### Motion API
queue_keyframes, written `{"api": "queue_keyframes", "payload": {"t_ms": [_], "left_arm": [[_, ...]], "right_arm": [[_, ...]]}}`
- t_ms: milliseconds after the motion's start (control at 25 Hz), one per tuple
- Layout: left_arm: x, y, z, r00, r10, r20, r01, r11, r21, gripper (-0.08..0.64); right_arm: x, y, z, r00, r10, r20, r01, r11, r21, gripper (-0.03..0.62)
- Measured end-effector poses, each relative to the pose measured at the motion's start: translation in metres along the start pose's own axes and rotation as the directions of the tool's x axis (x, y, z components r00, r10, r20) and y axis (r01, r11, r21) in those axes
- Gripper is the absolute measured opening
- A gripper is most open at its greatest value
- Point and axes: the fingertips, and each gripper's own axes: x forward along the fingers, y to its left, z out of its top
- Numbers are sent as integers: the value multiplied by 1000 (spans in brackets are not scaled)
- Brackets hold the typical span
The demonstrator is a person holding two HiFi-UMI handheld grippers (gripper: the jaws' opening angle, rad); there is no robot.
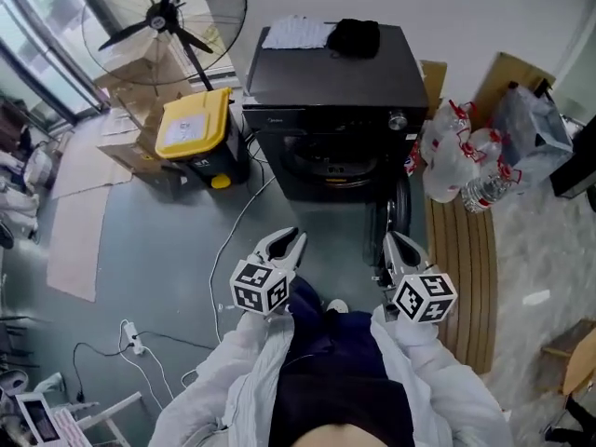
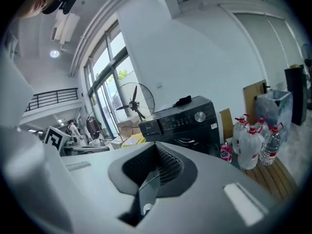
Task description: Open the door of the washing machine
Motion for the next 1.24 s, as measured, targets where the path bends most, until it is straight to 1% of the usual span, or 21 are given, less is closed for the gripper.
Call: {"api": "queue_keyframes", "payload": {"t_ms": [120,200,280,400,640,880,1040,1240], "left_arm": [[-23,17,-4,998,62,22,-61,998,-28,26],[-30,25,-4,995,93,31,-91,994,-53,-2],[-34,31,-3,994,101,37,-99,993,-69,-2],[-38,37,1,994,101,46,-99,994,-54,-2],[-30,35,1,998,64,22,-63,998,-31,-2],[-14,24,1,1000,20,0,-20,1000,-18,-2],[-9,16,-1,1000,8,-7,-8,1000,-2,-2],[-8,15,-7,1000,13,-17,-13,1000,-6,-2]], "right_arm": [[14,20,-3,997,76,-27,-76,997,-12,11],[26,33,-2,992,118,-51,-121,992,-44,11],[36,45,0,988,144,-64,-148,986,-73,11],[44,60,0,984,168,-65,-173,981,-87,11],[41,61,-2,986,148,-71,-155,984,-90,11],[34,44,-6,991,108,-75,-113,991,-71,11],[34,36,-13,991,96,-94,-102,993,-63,11],[37,37,-13,990,105,-94,-112,991,-69,11]]}}
